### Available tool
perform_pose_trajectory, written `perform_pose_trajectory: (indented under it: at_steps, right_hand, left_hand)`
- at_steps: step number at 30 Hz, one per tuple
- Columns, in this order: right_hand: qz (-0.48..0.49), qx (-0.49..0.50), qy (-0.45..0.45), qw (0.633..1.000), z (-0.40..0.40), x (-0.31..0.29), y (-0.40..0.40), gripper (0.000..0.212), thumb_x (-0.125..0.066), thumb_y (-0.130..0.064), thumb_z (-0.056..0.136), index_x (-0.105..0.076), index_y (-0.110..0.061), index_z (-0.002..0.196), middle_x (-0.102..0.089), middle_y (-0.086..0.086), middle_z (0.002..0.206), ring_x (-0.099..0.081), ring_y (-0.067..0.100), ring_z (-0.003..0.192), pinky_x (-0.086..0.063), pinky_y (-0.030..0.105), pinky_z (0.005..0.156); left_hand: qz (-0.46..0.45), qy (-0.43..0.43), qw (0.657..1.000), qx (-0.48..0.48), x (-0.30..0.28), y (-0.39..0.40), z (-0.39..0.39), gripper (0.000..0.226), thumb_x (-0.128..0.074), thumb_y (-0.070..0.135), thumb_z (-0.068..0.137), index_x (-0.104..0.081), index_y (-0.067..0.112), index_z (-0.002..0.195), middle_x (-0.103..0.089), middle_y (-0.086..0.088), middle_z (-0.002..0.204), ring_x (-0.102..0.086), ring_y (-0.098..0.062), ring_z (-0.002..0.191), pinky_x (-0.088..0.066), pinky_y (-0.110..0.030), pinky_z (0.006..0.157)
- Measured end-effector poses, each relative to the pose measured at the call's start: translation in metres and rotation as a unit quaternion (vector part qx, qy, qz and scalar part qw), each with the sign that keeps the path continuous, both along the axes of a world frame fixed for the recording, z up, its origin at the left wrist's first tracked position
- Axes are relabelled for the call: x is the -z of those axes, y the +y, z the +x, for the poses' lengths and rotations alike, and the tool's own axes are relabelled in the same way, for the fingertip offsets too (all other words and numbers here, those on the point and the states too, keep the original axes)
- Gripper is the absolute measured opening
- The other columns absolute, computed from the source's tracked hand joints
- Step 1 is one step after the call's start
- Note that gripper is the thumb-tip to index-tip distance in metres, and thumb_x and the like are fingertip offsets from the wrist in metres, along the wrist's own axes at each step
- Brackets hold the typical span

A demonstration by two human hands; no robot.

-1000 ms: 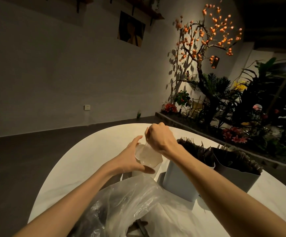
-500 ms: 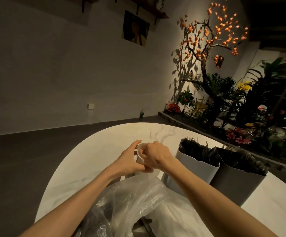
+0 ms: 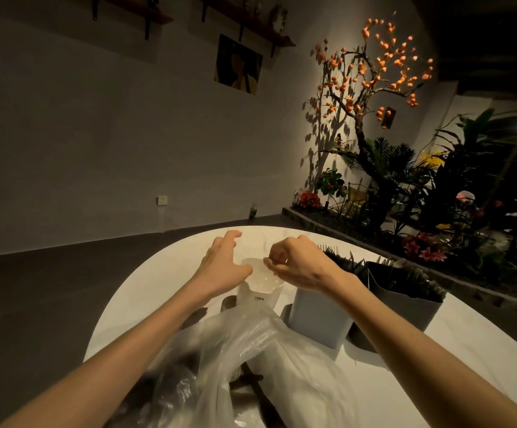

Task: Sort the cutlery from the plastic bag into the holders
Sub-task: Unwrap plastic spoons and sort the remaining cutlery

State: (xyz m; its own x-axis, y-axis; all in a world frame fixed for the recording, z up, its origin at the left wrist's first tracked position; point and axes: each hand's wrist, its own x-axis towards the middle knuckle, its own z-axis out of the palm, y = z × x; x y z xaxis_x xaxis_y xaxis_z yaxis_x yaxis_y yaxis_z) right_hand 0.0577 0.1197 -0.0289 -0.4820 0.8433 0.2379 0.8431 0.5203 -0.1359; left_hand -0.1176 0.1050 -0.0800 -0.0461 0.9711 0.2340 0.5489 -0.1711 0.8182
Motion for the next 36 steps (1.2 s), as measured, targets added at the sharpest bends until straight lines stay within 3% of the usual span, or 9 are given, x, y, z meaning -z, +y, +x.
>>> perform_pose_trajectory:
  at_steps: [5,7,11,15,19,22,24,30,36]
  right_hand:
    - [-0.132,-0.038,0.024,0.990,0.021,0.011,-0.050,0.028,-0.061,-0.033,0.099,-0.075,-0.010,0.090,-0.075,-0.002,0.080,-0.072,0.010,0.070,-0.061,0.026,0.072]
    - [-0.184,-0.052,0.030,0.981,0.026,0.026,-0.071,0.026,-0.061,-0.031,0.100,-0.075,-0.011,0.093,-0.076,0.000,0.083,-0.072,0.010,0.072,-0.060,0.024,0.071]
    - [-0.024,-0.073,-0.005,0.997,0.027,0.075,-0.107,0.025,-0.057,-0.034,0.096,-0.073,-0.017,0.087,-0.071,-0.001,0.091,-0.064,0.016,0.082,-0.055,0.037,0.075]
    - [0.037,-0.064,0.104,0.992,0.028,0.094,-0.124,0.020,-0.057,-0.031,0.090,-0.064,-0.019,0.076,-0.062,-0.004,0.079,-0.057,0.017,0.070,-0.053,0.042,0.067]
    - [-0.171,-0.114,0.126,0.971,0.024,0.094,-0.132,0.024,-0.062,-0.035,0.094,-0.076,-0.016,0.091,-0.075,0.001,0.084,-0.066,0.018,0.073,-0.057,0.037,0.072]
    - [-0.119,-0.122,0.049,0.984,0.025,0.103,-0.130,0.027,-0.068,-0.044,0.090,-0.073,-0.021,0.105,-0.070,-0.002,0.106,-0.062,0.014,0.092,-0.054,0.033,0.085]
    - [-0.130,-0.091,0.021,0.987,0.027,0.105,-0.128,0.042,-0.074,-0.049,0.083,-0.063,-0.028,0.118,-0.059,-0.003,0.123,-0.055,0.015,0.109,-0.050,0.034,0.096]
    - [-0.177,-0.050,-0.079,0.980,0.021,0.100,-0.132,0.101,-0.078,-0.052,0.079,-0.021,-0.025,0.157,-0.031,0.002,0.161,-0.031,0.027,0.145,-0.032,0.044,0.117]
    - [-0.172,-0.058,-0.100,0.978,0.009,0.095,-0.120,0.077,-0.075,-0.050,0.082,-0.042,-0.024,0.146,-0.050,0.004,0.146,-0.047,0.027,0.131,-0.046,0.044,0.108]
  left_hand:
    - [0.016,0.033,0.998,0.056,-0.024,-0.051,0.013,0.027,-0.067,0.013,0.091,-0.065,0.025,0.116,-0.067,0.001,0.112,-0.063,-0.011,0.098,-0.053,-0.020,0.074]
    - [0.004,0.061,0.996,0.069,-0.020,-0.076,0.019,0.019,-0.067,0.014,0.092,-0.070,0.024,0.107,-0.070,0.003,0.101,-0.066,-0.010,0.092,-0.055,-0.020,0.075]
    - [0.015,0.107,0.991,0.073,-0.003,-0.122,0.029,0.020,-0.065,0.014,0.090,-0.070,0.024,0.107,-0.071,0.005,0.096,-0.068,-0.007,0.084,-0.058,-0.020,0.074]
    - [-0.022,0.080,0.990,0.112,0.009,-0.145,0.033,0.009,-0.062,0.017,0.091,-0.063,0.024,0.097,-0.072,0.000,0.087,-0.073,-0.015,0.069,-0.058,-0.025,0.060]
    - [-0.113,0.272,0.947,0.125,0.017,-0.142,0.013,0.010,-0.055,0.027,0.096,-0.064,0.025,0.094,-0.072,0.004,0.094,-0.067,-0.013,0.086,-0.053,-0.027,0.074]
    - [-0.091,0.411,0.902,0.098,0.026,-0.140,0.001,0.008,-0.057,0.025,0.093,-0.060,0.019,0.099,-0.065,0.000,0.103,-0.060,-0.022,0.091,-0.051,-0.033,0.076]
    - [-0.079,0.463,0.879,0.078,0.032,-0.142,-0.005,0.030,-0.067,0.037,0.086,-0.055,0.023,0.109,-0.060,0.002,0.111,-0.058,-0.023,0.100,-0.051,-0.036,0.082]
    - [-0.149,0.526,0.832,0.088,0.037,-0.141,-0.019,0.073,-0.075,0.035,0.077,-0.038,0.027,0.140,-0.053,0.001,0.136,-0.051,-0.024,0.123,-0.048,-0.037,0.098]
    - [-0.135,0.523,0.840,0.047,0.026,-0.141,-0.024,0.058,-0.071,0.063,0.077,-0.049,0.026,0.116,-0.059,0.005,0.124,-0.054,-0.021,0.113,-0.044,-0.034,0.087]
